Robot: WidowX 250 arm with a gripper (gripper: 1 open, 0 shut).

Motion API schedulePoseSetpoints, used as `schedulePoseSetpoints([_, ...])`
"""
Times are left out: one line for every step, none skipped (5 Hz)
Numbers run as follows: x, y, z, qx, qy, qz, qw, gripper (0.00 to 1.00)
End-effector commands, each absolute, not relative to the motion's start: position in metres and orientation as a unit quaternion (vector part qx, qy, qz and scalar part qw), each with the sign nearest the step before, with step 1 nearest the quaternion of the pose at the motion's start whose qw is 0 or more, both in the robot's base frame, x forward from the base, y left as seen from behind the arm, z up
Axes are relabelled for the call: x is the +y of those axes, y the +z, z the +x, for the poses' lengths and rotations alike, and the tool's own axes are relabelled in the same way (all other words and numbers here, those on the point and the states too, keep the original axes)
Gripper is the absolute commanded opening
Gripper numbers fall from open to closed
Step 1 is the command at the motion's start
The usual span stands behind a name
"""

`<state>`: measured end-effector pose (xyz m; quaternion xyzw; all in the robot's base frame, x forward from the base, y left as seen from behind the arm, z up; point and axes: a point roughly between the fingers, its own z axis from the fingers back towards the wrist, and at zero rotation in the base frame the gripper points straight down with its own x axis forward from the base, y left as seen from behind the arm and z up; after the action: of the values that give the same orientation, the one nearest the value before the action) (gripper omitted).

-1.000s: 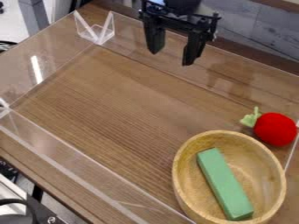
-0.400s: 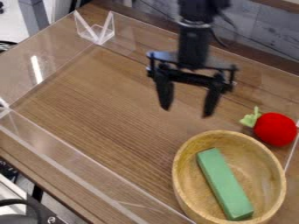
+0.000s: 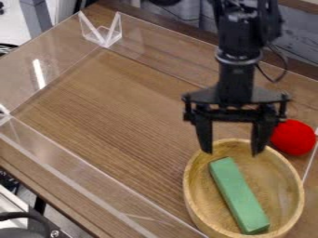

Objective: Remove the green stick from the brown bowl and put it on the table

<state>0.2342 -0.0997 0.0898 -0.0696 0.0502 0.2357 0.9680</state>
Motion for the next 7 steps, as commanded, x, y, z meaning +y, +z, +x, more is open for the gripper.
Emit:
schedulePoseSetpoints([-0.107,0.097,0.231,0.023,0.265,-0.099,0.959,1.0])
schedulePoseSetpoints([-0.11,0.094,0.23,0.014,0.293,-0.109,0.95,1.0])
schedulePoseSetpoints([-0.118,0.086,0.224,0.005,0.324,-0.121,0.938,1.0])
schedulePoseSetpoints([-0.125,0.074,0.221,-0.004,0.354,-0.134,0.926,1.0])
schedulePoseSetpoints([-0.123,0.077,0.227,-0.007,0.342,-0.141,0.929,1.0])
schedulePoseSetpoints([-0.119,0.082,0.233,-0.009,0.33,-0.145,0.933,1.0])
schedulePoseSetpoints([-0.119,0.071,0.228,-0.01,0.343,-0.146,0.928,1.0])
